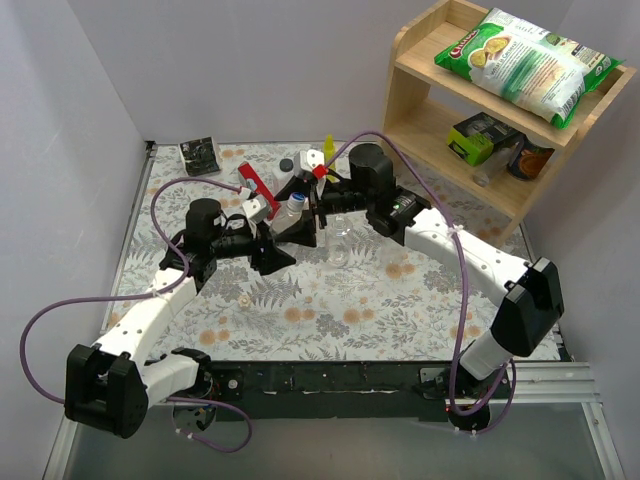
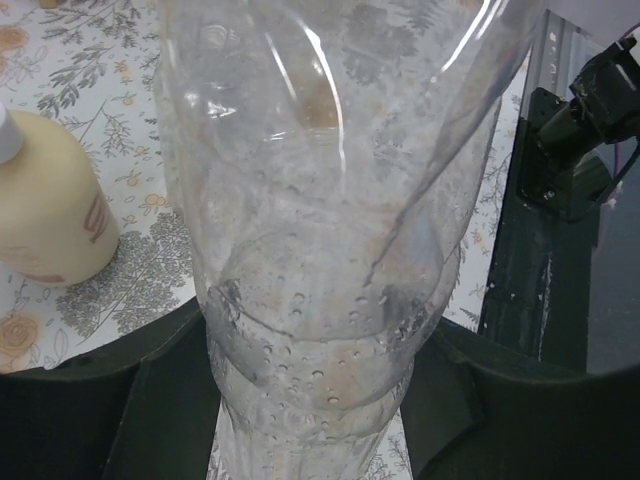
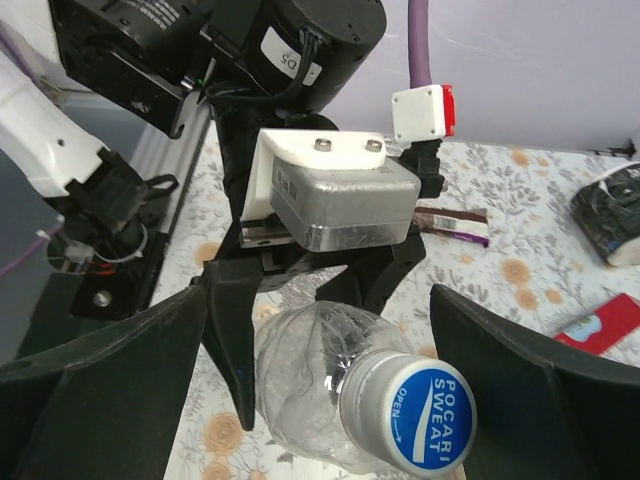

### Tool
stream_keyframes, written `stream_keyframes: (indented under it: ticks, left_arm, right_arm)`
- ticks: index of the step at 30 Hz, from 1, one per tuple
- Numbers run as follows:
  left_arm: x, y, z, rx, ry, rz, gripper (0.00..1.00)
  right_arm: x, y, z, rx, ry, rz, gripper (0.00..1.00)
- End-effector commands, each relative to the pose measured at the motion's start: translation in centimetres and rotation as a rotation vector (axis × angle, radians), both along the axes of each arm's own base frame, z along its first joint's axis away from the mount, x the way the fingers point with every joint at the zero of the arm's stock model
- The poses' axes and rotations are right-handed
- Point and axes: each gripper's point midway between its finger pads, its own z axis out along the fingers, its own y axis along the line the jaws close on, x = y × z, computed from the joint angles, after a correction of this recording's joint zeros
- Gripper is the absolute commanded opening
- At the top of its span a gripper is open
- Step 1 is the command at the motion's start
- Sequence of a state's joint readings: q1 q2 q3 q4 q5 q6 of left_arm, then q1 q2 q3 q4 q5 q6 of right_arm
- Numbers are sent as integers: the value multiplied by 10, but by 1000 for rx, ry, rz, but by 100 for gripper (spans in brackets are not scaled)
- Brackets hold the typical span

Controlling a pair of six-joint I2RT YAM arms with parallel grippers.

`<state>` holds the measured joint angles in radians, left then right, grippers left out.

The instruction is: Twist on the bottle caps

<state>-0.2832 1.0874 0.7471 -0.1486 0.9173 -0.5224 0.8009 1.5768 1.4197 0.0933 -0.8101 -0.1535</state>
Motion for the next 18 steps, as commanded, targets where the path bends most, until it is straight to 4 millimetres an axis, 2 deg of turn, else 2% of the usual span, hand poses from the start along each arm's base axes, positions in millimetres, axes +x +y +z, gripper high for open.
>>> stream_keyframes:
  ticks: [1,2,3,10,15,18]
  left_arm:
    - [7,-3,15,-46,19,17,0]
    - [9,-3,16,-51,20,22,0]
    - [10,-3,17,-54,23,28,0]
    - [22,1,25,-68,-4,63,0]
    - [24,2,27,-70,-19,60,0]
    - [25,2,31,-65,-34,53,0]
  right_arm:
    - [-7,-14,8,-15,-144,-41,98]
    - [-4,-17,10,-17,-166,-71,98]
    - [-4,-21,-2,-50,-168,-74,98]
    - [-12,-39,-22,-129,-141,-105,98]
    - [-12,-42,-24,-141,-120,-125,98]
    - [1,-43,-23,-159,-106,-191,98]
